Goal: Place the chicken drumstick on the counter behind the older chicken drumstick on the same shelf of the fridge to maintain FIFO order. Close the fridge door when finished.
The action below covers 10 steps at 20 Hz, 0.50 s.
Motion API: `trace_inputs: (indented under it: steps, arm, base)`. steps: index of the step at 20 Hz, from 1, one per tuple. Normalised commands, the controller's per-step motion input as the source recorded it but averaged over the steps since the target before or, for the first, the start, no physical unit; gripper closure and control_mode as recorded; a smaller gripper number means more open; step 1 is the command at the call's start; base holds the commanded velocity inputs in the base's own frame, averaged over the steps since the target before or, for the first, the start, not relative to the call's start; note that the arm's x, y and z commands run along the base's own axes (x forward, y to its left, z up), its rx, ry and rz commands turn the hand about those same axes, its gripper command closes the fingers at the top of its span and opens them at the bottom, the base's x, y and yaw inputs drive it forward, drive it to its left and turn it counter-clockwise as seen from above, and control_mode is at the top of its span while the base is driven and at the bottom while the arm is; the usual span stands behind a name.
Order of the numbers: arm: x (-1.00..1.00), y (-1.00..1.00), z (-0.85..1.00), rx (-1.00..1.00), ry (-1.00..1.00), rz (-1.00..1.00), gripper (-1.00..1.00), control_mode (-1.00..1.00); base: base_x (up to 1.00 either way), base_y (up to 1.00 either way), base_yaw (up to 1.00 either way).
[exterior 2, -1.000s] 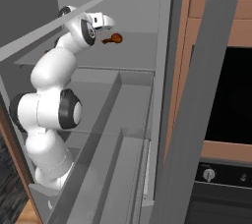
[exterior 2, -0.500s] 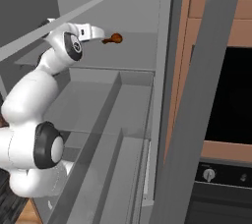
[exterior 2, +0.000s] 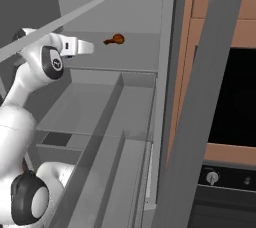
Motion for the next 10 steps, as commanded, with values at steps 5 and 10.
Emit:
trace_inputs:
  steps: [5, 10]
  arm:
    - [-1.0, 0.04, 0.14, 0.1, 0.0, -0.09, -1.0, -1.0]
    - [-0.96, 0.03, 0.01, 0.09, 0.04, -0.03, -1.0, -1.0]
  base:
    - [0.0, 0.0, 0.0]
    - [0.0, 0.0, 0.0]
